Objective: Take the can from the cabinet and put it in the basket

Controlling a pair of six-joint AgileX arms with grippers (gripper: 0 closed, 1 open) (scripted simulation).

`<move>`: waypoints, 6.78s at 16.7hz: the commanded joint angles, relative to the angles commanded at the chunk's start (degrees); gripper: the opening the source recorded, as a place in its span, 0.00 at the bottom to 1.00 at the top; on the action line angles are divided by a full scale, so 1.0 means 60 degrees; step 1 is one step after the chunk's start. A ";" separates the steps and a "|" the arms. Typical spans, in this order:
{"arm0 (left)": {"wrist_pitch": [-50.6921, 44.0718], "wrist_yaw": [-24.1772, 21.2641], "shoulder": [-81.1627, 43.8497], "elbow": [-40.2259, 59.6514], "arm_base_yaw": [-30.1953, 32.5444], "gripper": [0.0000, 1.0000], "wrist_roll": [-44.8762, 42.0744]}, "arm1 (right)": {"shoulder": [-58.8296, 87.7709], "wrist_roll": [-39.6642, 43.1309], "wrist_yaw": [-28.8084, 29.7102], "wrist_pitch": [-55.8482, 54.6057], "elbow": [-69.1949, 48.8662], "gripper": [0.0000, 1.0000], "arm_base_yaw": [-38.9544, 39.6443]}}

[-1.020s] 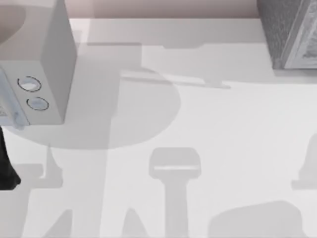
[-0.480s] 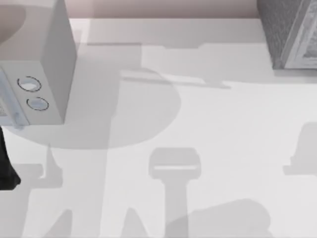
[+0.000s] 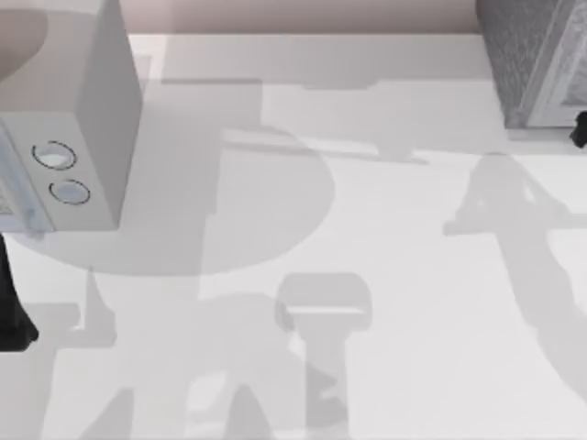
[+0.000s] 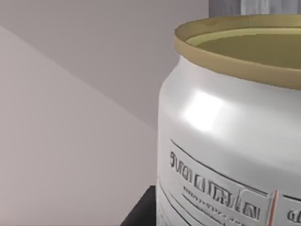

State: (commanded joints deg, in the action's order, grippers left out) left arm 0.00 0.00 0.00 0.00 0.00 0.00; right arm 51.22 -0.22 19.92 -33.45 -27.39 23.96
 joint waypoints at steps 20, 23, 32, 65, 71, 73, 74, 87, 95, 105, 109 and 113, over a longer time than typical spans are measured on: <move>0.0000 0.0000 0.0000 0.0000 0.0000 1.00 0.0000 | 1.5085 -0.0232 0.6303 -0.6646 -0.6581 0.00 0.5385; 0.0000 0.0000 0.0000 0.0000 0.0000 1.00 0.0000 | 1.5085 -0.0232 0.6303 -0.6646 -0.6581 0.00 0.5385; 0.0000 0.0000 0.0000 0.0000 0.0000 1.00 0.0000 | 1.5652 -0.0201 0.5889 -0.6512 -0.7311 0.00 0.4965; 0.0000 0.0000 0.0000 0.0000 0.0000 1.00 0.0000 | 1.5652 -0.0201 0.5889 -0.6512 -0.7311 1.00 0.4965; 0.0000 0.0000 0.0000 0.0000 0.0000 1.00 0.0000 | 1.5652 -0.0201 0.5889 -0.6512 -0.7311 1.00 0.4965; 0.0000 0.0000 0.0000 0.0000 0.0000 1.00 0.0000 | 1.5652 -0.0201 0.5889 -0.6512 -0.7311 1.00 0.4965; 0.0000 0.0000 0.0000 0.0000 0.0000 1.00 0.0000 | 1.5652 -0.0201 0.5889 -0.6512 -0.7311 1.00 0.4965; 0.0000 0.0000 0.0000 0.0000 0.0000 1.00 0.0000 | 1.4965 -0.0321 0.7551 -0.7629 -0.5401 1.00 0.6650; 0.0000 0.0000 0.0000 0.0000 0.0000 1.00 0.0000 | 1.4848 -0.0317 0.7586 -0.7986 -0.4877 1.00 0.6625; 0.0000 0.0000 0.0000 0.0000 0.0000 1.00 0.0000 | 1.4488 -0.0291 0.7139 -0.9124 -0.3353 1.00 0.6252; 0.0000 0.0000 0.0000 0.0000 0.0000 1.00 0.0000 | 1.3920 -0.0305 0.6795 -0.8571 -0.3041 1.00 0.5783; 0.0000 0.0000 0.0000 0.0000 0.0000 1.00 0.0000 | 1.1797 -0.0327 0.5559 -0.6552 -0.1969 1.00 0.4324</move>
State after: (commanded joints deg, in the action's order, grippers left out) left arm 0.00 0.00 0.00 0.00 0.00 0.00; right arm 122.00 -2.18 53.28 -72.76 -39.20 49.90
